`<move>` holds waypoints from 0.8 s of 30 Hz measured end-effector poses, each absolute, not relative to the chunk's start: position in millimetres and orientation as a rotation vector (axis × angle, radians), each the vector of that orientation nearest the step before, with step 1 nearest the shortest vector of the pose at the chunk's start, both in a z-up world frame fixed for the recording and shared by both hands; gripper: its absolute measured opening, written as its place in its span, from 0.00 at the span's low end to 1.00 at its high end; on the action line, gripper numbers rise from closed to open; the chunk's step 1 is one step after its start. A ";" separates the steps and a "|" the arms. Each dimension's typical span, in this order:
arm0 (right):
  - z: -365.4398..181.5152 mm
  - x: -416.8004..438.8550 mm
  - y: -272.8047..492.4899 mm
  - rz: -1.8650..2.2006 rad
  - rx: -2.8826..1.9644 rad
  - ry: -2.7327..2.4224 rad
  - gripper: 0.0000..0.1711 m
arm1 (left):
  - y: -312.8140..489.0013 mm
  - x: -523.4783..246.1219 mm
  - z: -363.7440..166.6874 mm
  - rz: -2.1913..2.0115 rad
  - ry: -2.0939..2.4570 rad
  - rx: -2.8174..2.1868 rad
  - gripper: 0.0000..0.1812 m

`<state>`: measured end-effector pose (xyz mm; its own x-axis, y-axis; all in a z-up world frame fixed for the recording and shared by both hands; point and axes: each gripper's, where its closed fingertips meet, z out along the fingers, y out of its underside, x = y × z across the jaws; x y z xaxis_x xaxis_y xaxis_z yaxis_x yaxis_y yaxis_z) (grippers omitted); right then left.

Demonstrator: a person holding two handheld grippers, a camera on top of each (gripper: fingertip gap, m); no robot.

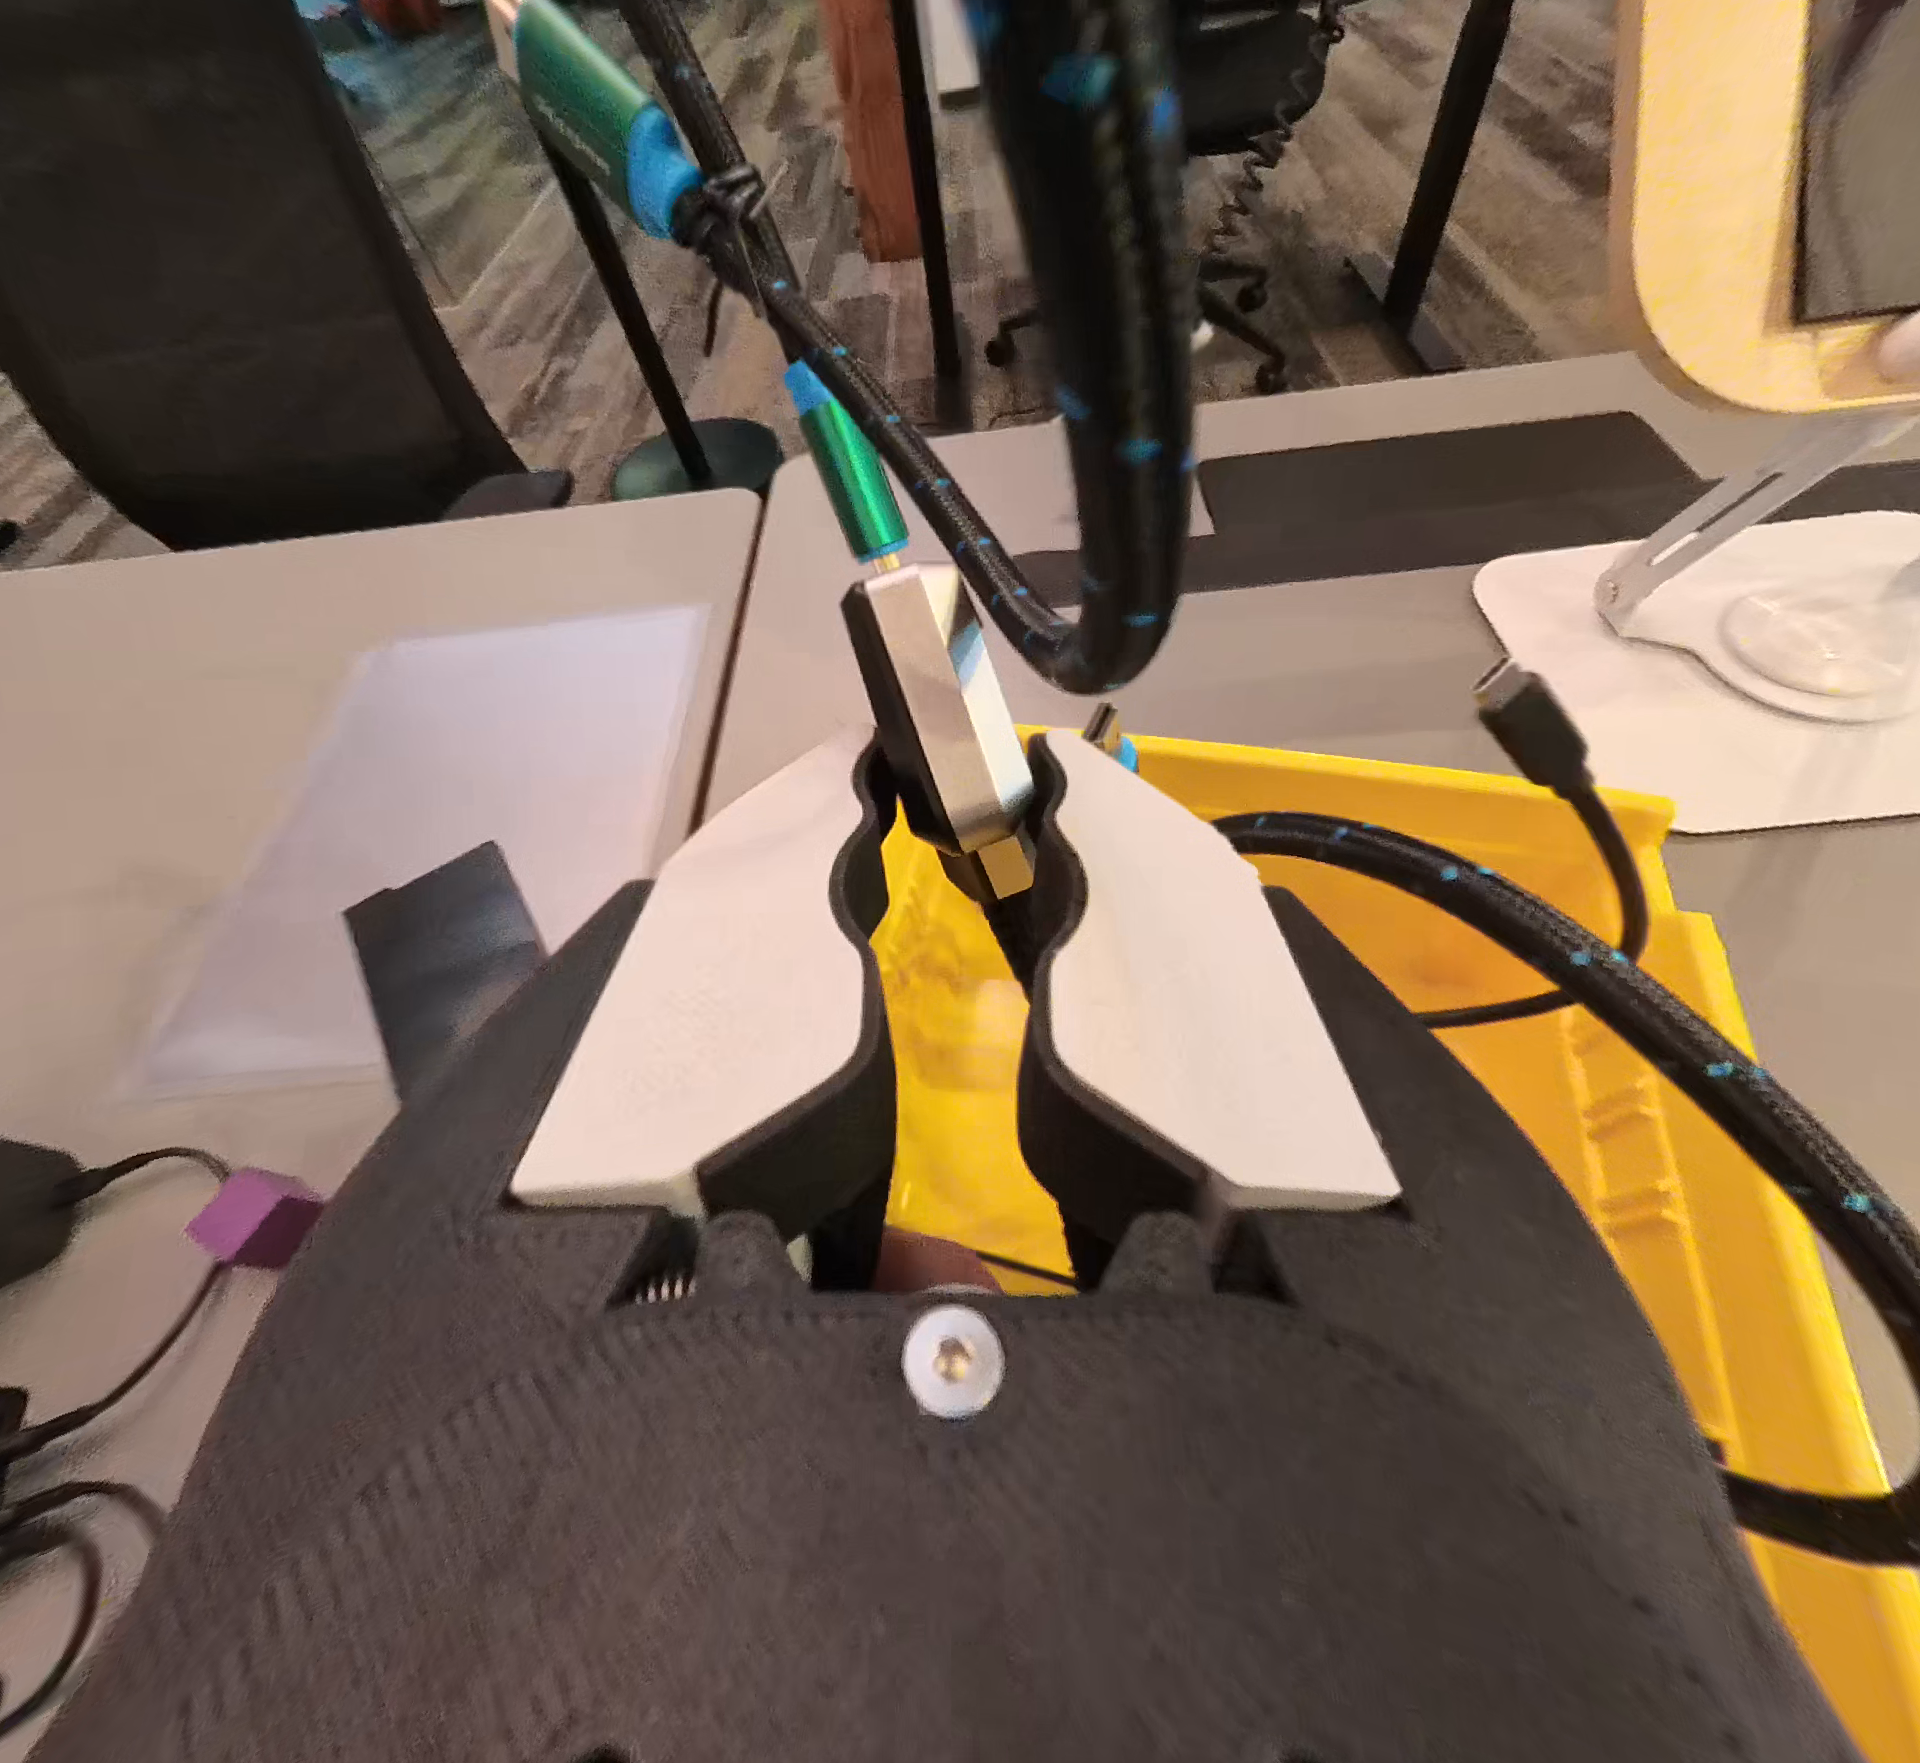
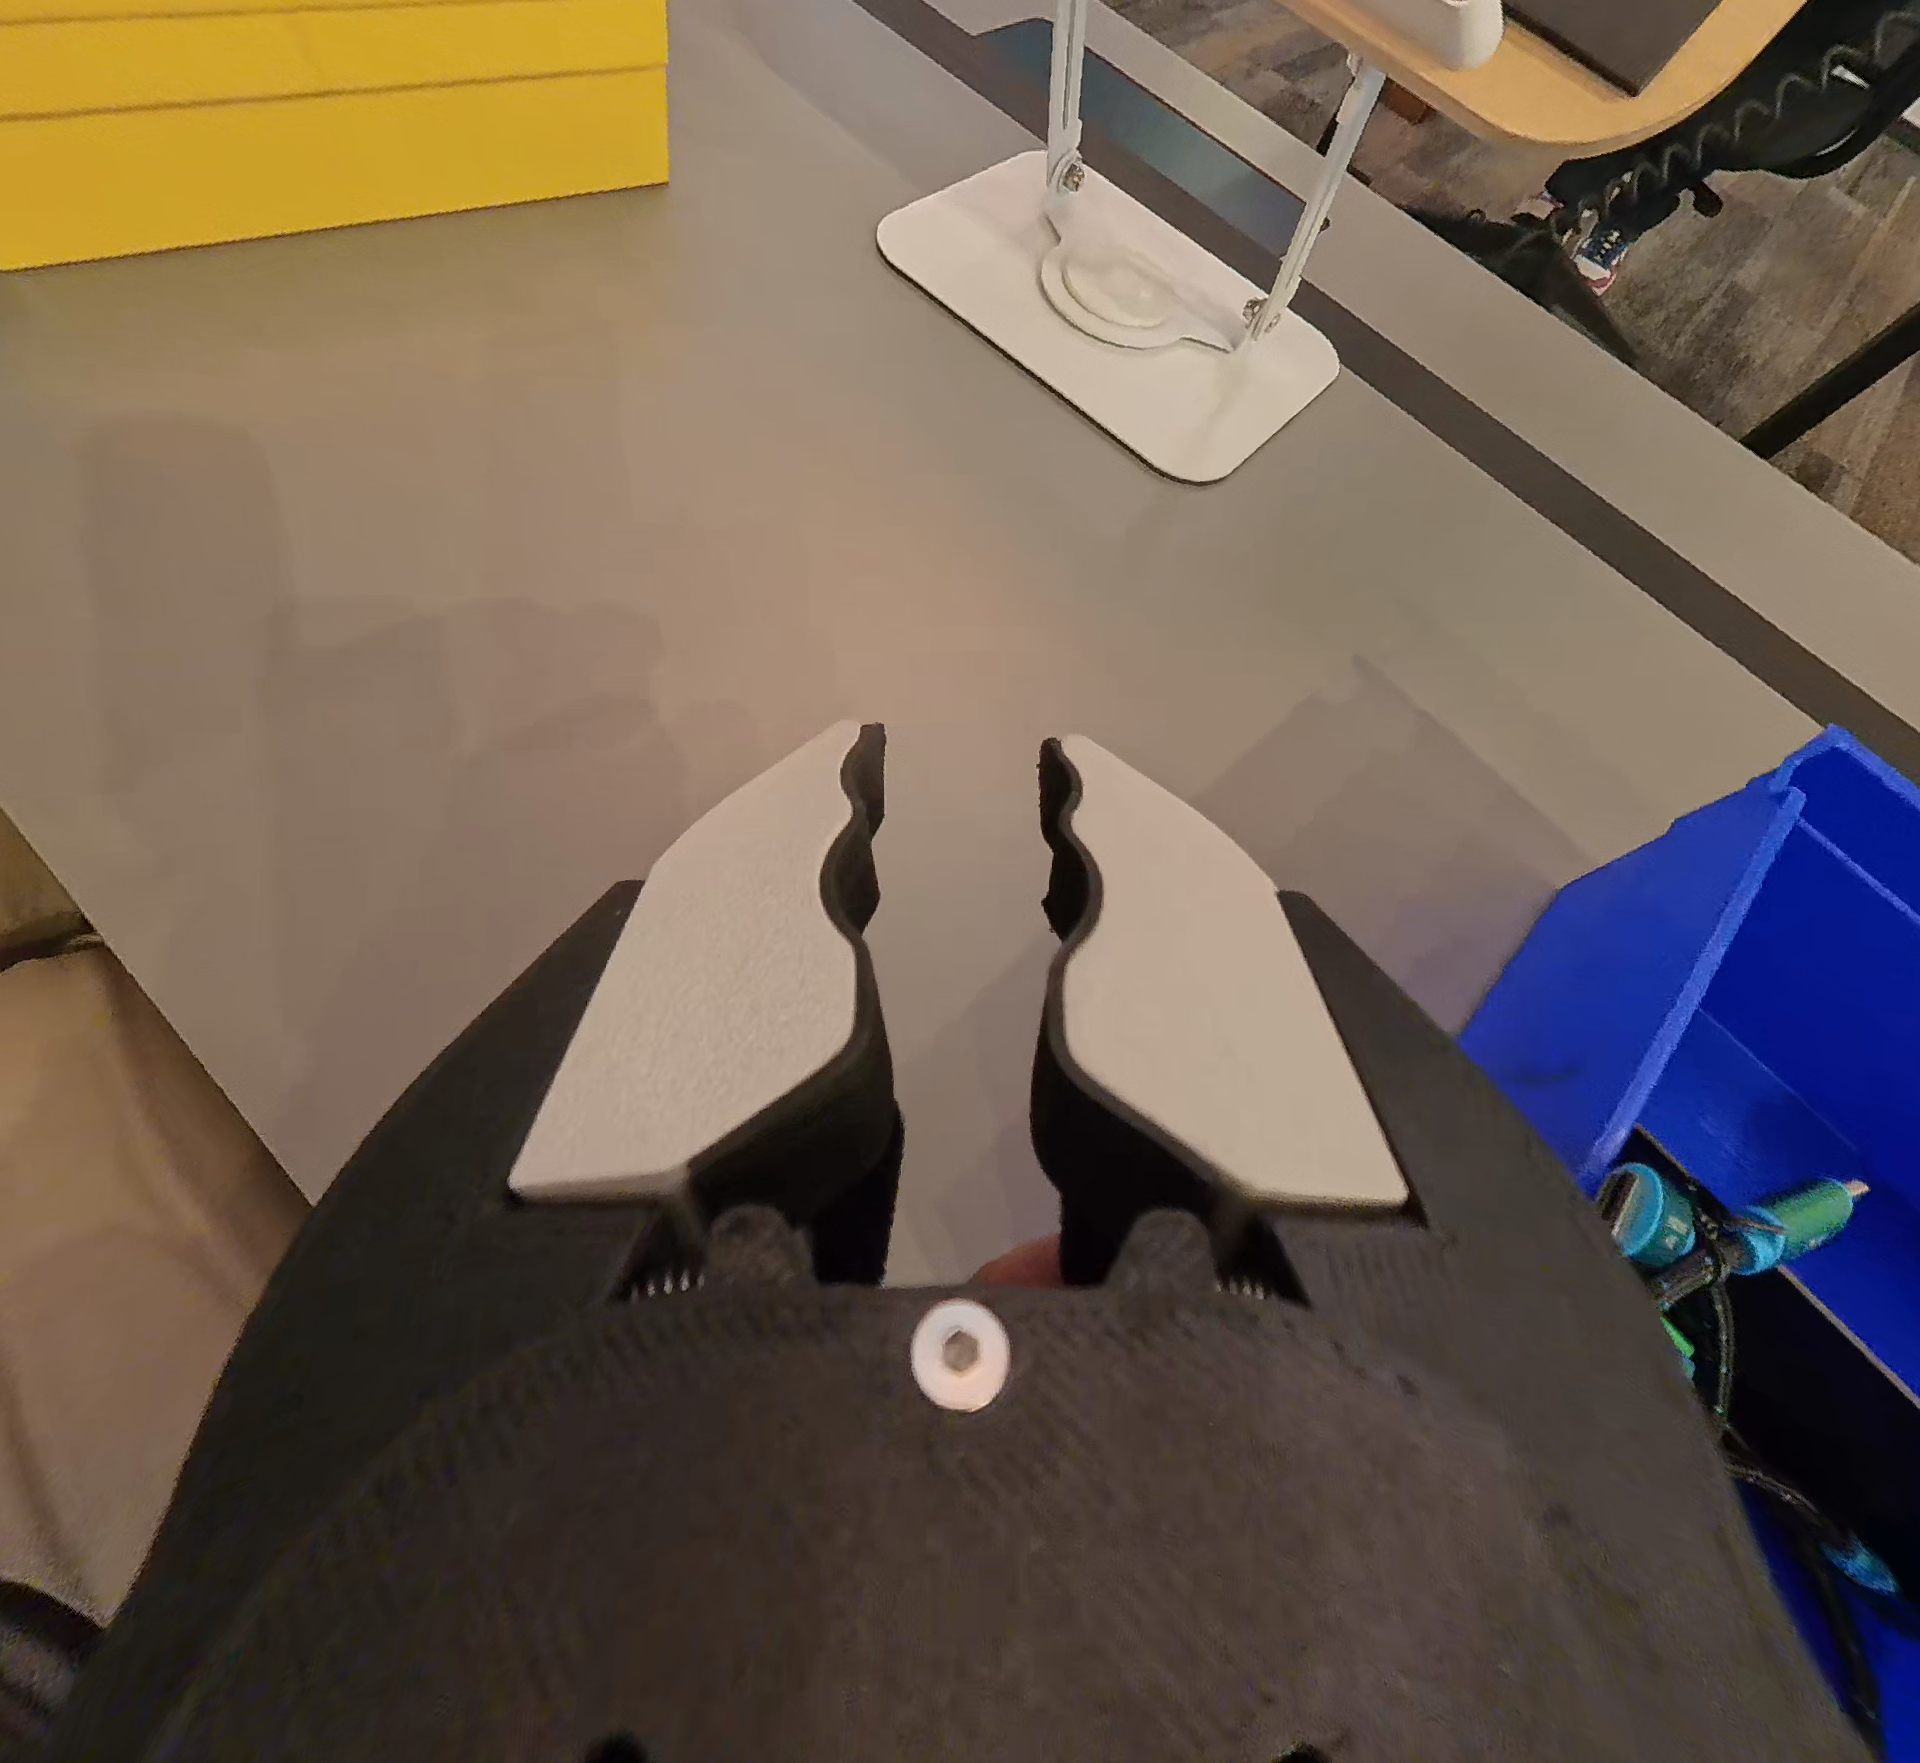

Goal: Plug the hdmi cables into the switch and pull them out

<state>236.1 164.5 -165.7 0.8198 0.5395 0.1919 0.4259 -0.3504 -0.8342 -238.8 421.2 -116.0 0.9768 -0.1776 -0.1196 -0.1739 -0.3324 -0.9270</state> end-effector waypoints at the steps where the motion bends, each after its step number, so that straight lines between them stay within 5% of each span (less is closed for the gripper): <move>1: -165.6 235.6 164.8 0.143 -1.993 -0.718 0.16 | 420.5 -241.9 -111.5 0.005 0.247 -1.910 0.13; 17: -162.9 216.1 167.9 0.173 -1.974 -0.760 0.16 | 424.3 -213.3 -36.2 0.305 0.618 -1.761 0.12; 24: -154.0 165.0 183.3 0.312 -1.915 -0.858 0.18 | 423.2 -199.4 -55.1 0.255 0.703 -1.806 0.12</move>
